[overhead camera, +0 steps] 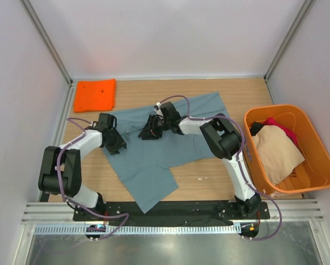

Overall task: Fold and stack the t-shirts
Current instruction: Fold the tshirt

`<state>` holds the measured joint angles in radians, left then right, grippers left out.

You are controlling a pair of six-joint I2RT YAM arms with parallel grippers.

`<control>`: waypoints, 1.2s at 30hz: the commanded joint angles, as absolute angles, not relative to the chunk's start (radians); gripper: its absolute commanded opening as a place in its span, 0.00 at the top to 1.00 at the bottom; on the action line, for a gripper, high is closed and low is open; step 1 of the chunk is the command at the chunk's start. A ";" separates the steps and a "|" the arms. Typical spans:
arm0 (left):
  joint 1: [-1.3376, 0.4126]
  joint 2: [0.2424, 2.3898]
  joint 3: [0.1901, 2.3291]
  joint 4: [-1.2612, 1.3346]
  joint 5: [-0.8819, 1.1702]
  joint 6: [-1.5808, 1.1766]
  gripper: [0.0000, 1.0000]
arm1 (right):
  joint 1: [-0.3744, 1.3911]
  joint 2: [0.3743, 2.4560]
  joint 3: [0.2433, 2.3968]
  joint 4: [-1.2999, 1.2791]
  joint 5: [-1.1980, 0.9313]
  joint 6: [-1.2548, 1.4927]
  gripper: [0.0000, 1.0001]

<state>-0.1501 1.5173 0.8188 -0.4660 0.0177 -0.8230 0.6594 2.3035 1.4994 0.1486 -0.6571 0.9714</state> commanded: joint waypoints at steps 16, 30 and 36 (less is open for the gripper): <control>-0.147 1.588 0.923 -0.440 0.048 -0.853 0.82 | 0.660 2.227 1.502 0.163 -0.669 0.939 0.64; -0.147 1.517 0.965 -0.571 -0.041 -0.827 0.64 | 0.658 2.240 1.506 0.184 -0.669 0.956 0.64; -0.149 1.566 0.983 -0.575 -0.034 -0.827 0.66 | 0.658 2.244 1.505 0.199 -0.673 0.971 0.64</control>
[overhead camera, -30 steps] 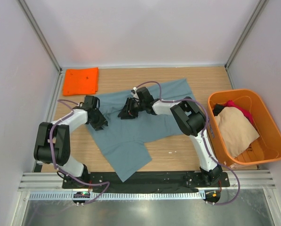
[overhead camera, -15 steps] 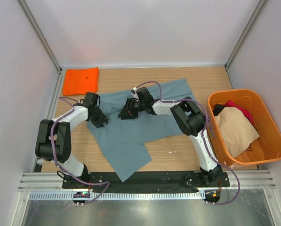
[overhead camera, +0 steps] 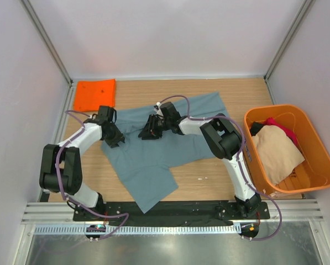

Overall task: Fold and stack the t-shirts
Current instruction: Fold the tshirt

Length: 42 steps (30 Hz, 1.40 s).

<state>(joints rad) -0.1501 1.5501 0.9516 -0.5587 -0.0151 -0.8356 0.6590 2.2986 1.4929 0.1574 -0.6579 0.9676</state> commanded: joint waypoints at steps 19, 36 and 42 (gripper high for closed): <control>-0.149 1.624 0.974 -0.528 -0.060 -0.833 0.70 | 0.658 2.240 1.497 0.190 -0.672 0.962 0.64; -0.147 1.520 0.979 -0.587 -0.071 -0.824 1.00 | 0.664 2.247 1.509 0.231 -0.712 0.936 0.62; -0.147 1.415 0.980 -0.658 -0.094 -0.825 1.00 | 0.666 2.264 1.474 0.406 -0.730 1.072 0.59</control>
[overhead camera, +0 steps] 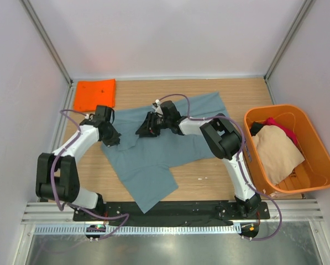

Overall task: Fold and stack the t-shirts
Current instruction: Fold the tshirt

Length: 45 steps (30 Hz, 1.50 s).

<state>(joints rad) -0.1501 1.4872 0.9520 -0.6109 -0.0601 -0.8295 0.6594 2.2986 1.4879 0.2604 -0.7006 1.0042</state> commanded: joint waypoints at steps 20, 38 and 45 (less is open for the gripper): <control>-0.038 1.557 1.114 -0.453 -0.005 -0.815 1.00 | 0.670 2.203 1.466 0.267 -0.660 0.980 0.61; 0.032 1.759 1.206 -0.273 0.115 -0.822 1.00 | 0.673 2.253 1.490 0.262 -0.627 1.023 0.62; 0.032 1.747 1.190 -0.284 0.123 -0.821 1.00 | 0.687 2.305 1.543 0.256 -0.608 1.032 0.59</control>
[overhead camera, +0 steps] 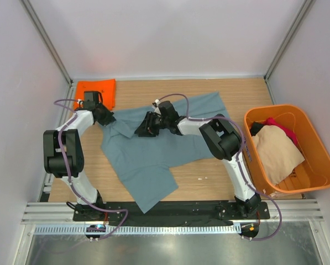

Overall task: Fold and stack the t-shirts
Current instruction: Fold the tshirt

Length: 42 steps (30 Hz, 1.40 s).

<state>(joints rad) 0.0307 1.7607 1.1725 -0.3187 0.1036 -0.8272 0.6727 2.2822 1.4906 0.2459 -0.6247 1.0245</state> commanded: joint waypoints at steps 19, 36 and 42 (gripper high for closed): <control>0.037 1.763 1.204 -0.301 0.126 -0.801 1.00 | 0.675 2.357 1.738 0.236 -0.489 1.111 0.56; 0.038 1.736 1.178 -0.328 0.129 -0.787 1.00 | 0.856 2.240 1.767 -0.150 -0.005 0.267 0.53; 0.040 1.736 1.180 -0.330 0.127 -0.785 1.00 | 0.948 2.286 1.789 -0.114 0.264 0.177 0.54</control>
<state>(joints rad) 0.0334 1.7611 1.1725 -0.3302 0.1177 -0.8028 0.9226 2.2593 1.7500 -0.1284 0.0803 0.2771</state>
